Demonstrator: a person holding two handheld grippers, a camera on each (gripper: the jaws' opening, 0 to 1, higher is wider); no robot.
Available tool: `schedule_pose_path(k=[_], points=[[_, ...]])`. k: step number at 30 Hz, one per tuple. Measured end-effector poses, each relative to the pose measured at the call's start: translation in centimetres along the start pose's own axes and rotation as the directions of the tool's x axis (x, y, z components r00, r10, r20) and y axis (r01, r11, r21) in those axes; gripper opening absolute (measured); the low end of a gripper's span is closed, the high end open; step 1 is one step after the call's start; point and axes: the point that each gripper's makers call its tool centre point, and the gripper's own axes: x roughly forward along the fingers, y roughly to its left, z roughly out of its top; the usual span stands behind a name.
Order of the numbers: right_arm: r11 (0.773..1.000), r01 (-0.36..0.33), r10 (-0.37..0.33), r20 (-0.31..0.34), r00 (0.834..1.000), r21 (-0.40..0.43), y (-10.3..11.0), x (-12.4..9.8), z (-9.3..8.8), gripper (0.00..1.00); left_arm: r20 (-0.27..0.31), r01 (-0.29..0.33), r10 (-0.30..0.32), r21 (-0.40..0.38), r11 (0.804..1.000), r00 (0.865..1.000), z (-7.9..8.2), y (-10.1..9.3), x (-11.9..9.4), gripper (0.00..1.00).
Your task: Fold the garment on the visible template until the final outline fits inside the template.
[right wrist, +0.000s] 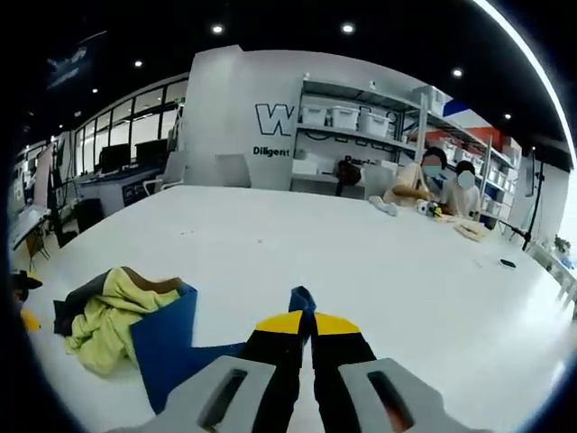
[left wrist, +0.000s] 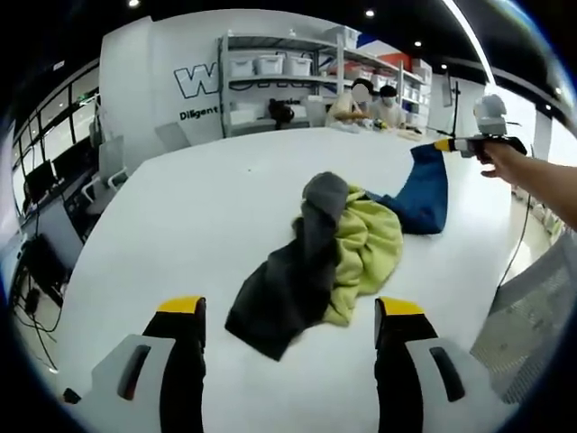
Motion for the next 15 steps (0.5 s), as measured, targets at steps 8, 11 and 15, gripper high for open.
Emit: schedule_pose_path(k=[8,11,15], points=[[0.998,0.065,-0.065,0.008,0.998,0.021,-2.0,0.3,-0.3,0.0,0.001,-0.006,0.006,0.001,1.0,1.0,-0.1,0.2,0.0,0.7],[0.996,0.088,-0.089,0.014,0.996,0.021,-2.8,0.3,-0.3,0.0,-0.002,-0.007,0.007,0.0,1.0,1.0,-0.2,0.2,0.0,0.7],[0.992,0.123,-0.124,0.033,0.992,0.033,-4.1,0.2,0.0,0.0,-0.001,-0.009,0.009,0.001,1.0,1.0,-0.2,0.3,0.0,0.7]])
